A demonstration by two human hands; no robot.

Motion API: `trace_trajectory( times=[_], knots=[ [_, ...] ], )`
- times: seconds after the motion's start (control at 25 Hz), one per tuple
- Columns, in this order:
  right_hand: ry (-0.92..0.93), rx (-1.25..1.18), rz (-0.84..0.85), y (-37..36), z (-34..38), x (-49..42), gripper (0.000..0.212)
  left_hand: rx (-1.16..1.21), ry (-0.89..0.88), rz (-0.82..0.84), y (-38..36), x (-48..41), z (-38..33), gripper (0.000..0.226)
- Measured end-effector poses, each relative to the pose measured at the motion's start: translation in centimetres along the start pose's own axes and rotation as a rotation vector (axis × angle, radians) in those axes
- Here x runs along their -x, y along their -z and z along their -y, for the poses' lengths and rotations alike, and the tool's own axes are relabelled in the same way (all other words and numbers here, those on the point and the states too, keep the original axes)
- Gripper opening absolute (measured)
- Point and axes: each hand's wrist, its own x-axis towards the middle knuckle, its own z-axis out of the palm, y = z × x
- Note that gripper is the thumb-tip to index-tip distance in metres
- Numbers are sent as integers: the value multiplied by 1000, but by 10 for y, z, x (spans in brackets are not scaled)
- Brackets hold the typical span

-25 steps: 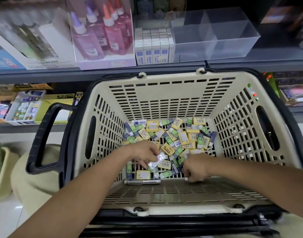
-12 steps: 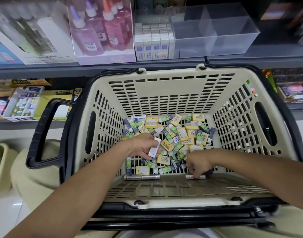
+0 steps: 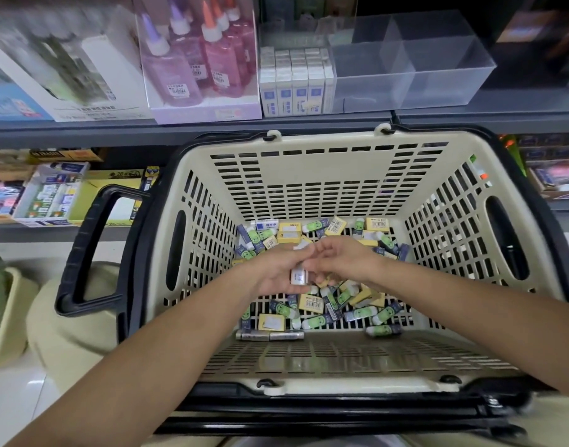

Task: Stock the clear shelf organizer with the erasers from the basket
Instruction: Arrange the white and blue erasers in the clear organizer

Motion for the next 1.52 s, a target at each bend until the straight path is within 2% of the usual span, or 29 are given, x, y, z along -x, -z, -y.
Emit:
trace_trajectory(
  times=[0.08,0.2,0.36,0.48,0.56,0.76,0.88,1.04,1.2,1.32,1.44,1.52],
  knots=[
    [-12,21,5,-4,0,-2,5,14,-34,-188,7,1,-7,35],
    [-29,371,157,-21,-9,-8,9,63,-23,-363,21,6,-15,40],
    [-7,705,372,-52,-25,-16,22,126,3,-348,18,23,-29,11],
    [49,906,408,-68,-38,-15,34,68,-89,-329,15,48,-44,14],
    [59,977,447,-74,-42,-13,34,33,-147,-341,20,68,-45,17],
    [37,1008,433,-69,-43,-12,24,29,-141,-395,28,92,-25,11],
    [5,909,465,-62,-40,-13,17,11,-109,-388,21,87,-18,10],
    [-33,746,513,-47,-26,-6,19,-94,-82,-394,6,77,-11,13],
    [28,623,413,-22,-1,-7,13,-156,-67,-397,1,71,-7,21],
    [97,814,380,-20,-4,-9,20,-136,-78,-402,0,73,-7,14],
    [190,984,378,-51,-20,-10,24,-73,-103,-415,3,74,-8,2],
    [222,1138,326,-74,-27,-13,24,-66,-107,-418,3,74,-7,3]
  ],
)
